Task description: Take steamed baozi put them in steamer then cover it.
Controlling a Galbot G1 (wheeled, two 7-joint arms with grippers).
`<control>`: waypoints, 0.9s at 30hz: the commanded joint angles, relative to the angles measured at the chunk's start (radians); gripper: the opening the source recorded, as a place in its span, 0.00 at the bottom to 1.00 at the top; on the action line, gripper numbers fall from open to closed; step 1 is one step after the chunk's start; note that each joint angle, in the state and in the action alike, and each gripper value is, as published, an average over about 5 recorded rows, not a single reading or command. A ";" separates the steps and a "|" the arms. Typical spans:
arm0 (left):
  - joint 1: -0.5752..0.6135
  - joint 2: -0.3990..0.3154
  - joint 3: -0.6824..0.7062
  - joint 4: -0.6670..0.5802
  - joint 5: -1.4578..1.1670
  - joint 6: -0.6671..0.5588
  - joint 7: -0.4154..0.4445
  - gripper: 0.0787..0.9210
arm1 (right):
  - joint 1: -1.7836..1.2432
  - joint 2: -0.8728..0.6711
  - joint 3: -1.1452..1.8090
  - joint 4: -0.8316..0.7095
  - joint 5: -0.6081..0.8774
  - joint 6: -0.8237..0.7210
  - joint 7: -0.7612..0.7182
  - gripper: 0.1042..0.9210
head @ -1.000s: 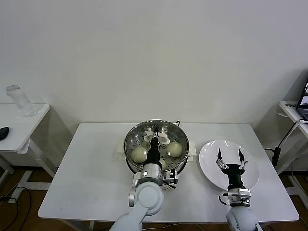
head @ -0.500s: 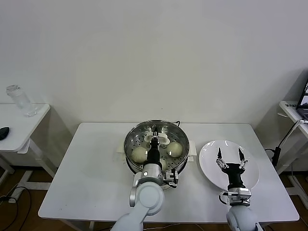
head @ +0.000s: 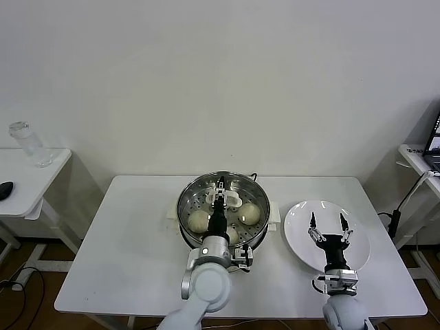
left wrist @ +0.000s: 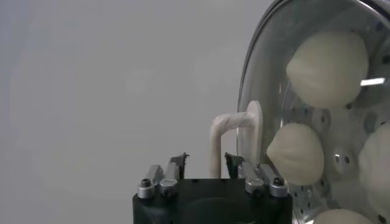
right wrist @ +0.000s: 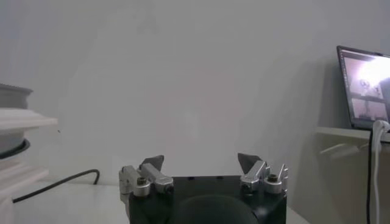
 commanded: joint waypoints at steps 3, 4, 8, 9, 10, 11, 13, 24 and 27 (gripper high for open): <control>0.056 0.071 0.023 -0.151 -0.061 -0.001 0.009 0.63 | 0.008 0.005 -0.001 0.002 0.004 -0.004 0.000 0.88; 0.062 0.077 0.022 -0.169 -0.069 -0.001 0.009 0.64 | 0.008 0.004 -0.003 0.003 0.004 -0.005 0.000 0.88; 0.075 0.123 0.022 -0.250 -0.148 0.006 0.025 0.71 | 0.005 -0.001 0.000 0.002 0.020 -0.009 -0.025 0.88; 0.075 0.141 0.024 -0.267 -0.177 0.010 0.033 0.74 | 0.004 -0.005 0.003 0.000 0.032 -0.014 -0.040 0.88; 0.074 0.159 0.025 -0.282 -0.205 0.012 0.041 0.78 | 0.002 -0.009 0.006 -0.003 0.046 -0.021 -0.054 0.88; 0.073 0.176 0.024 -0.295 -0.230 0.013 0.049 0.81 | 0.001 -0.014 0.008 -0.007 0.057 -0.028 -0.067 0.88; 0.074 0.206 0.011 -0.324 -0.299 0.016 0.053 0.86 | 0.000 -0.025 0.010 -0.015 0.077 -0.044 -0.080 0.88; 0.138 0.229 -0.365 -0.387 -1.159 -0.189 -0.358 0.88 | -0.016 -0.052 -0.015 0.027 0.160 -0.129 -0.069 0.88; 0.174 0.204 -0.523 -0.322 -1.376 -0.315 -0.439 0.88 | -0.017 -0.051 -0.010 0.041 0.192 -0.102 -0.086 0.88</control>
